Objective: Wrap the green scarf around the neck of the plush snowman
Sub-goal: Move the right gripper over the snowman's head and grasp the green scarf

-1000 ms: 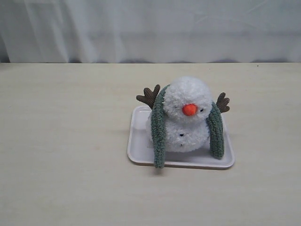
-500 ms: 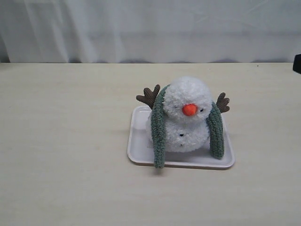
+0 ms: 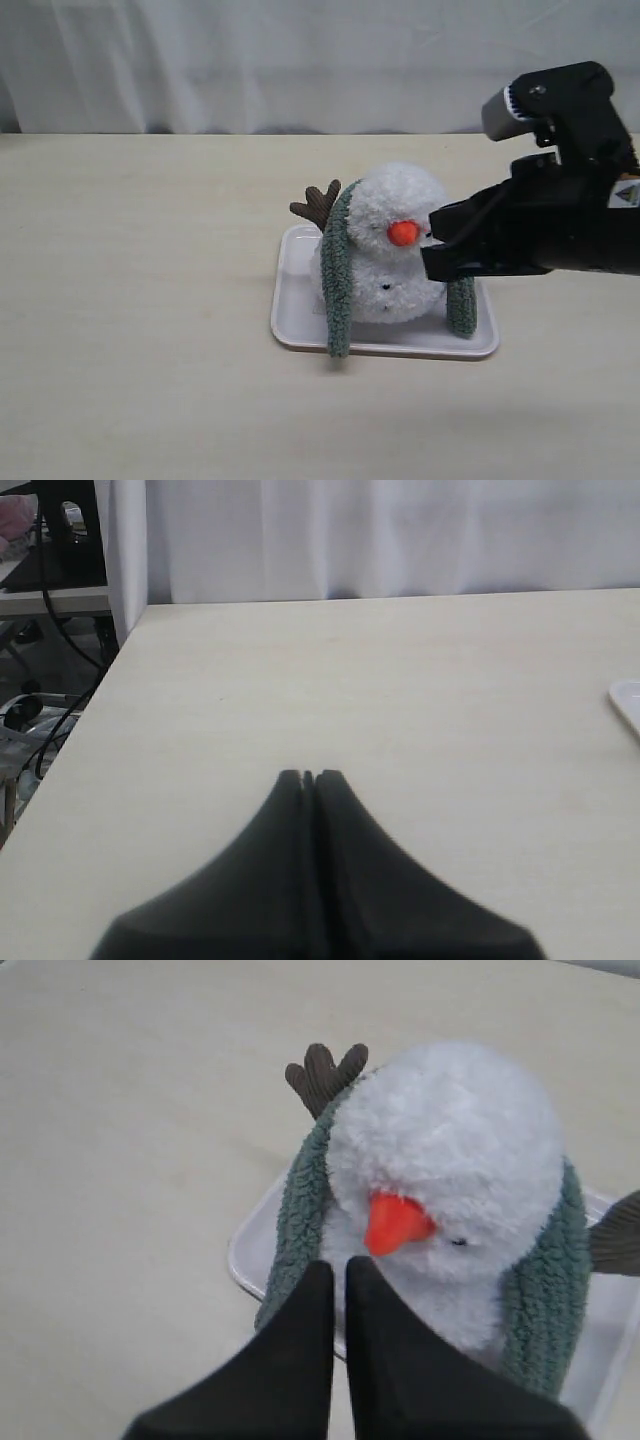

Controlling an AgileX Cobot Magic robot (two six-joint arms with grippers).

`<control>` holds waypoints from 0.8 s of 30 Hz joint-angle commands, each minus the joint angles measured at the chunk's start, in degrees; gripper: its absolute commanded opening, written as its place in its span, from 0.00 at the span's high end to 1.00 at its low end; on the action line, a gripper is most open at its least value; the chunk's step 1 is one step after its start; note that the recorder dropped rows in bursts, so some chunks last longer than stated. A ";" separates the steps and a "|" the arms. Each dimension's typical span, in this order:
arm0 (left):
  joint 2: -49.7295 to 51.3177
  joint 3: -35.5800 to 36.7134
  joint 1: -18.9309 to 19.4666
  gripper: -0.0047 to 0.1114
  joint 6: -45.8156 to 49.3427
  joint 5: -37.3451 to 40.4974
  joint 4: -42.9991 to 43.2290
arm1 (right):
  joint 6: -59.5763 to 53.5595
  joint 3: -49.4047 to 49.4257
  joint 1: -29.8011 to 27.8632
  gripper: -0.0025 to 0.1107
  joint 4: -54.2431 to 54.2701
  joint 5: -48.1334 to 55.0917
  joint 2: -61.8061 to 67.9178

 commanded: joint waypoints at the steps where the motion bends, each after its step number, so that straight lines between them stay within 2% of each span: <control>1: -0.15 0.19 0.00 0.96 -0.11 -0.46 -0.06 | 2.22 -4.08 1.82 0.94 -1.56 -6.07 6.74; 8: -0.15 0.19 0.00 0.96 -0.11 -0.46 -0.06 | 1.47 -17.08 1.82 0.94 -1.56 -7.94 17.74; 14: -0.15 0.19 0.00 0.96 -0.11 -0.83 -0.06 | 1.47 -24.27 1.82 0.94 -7.61 -9.60 26.78; 19: -0.15 0.19 0.00 0.96 -0.11 -0.96 -0.06 | 7.57 -31.30 1.46 0.94 -24.75 -7.57 30.82; 21: -0.15 0.19 0.00 0.96 -0.11 -0.96 -0.06 | 15.21 -34.42 1.12 0.94 -33.86 -4.09 31.51; 24: -0.15 0.19 0.00 0.96 -0.11 -0.96 -0.06 | 30.09 -39.43 1.12 0.94 -52.91 6.69 32.15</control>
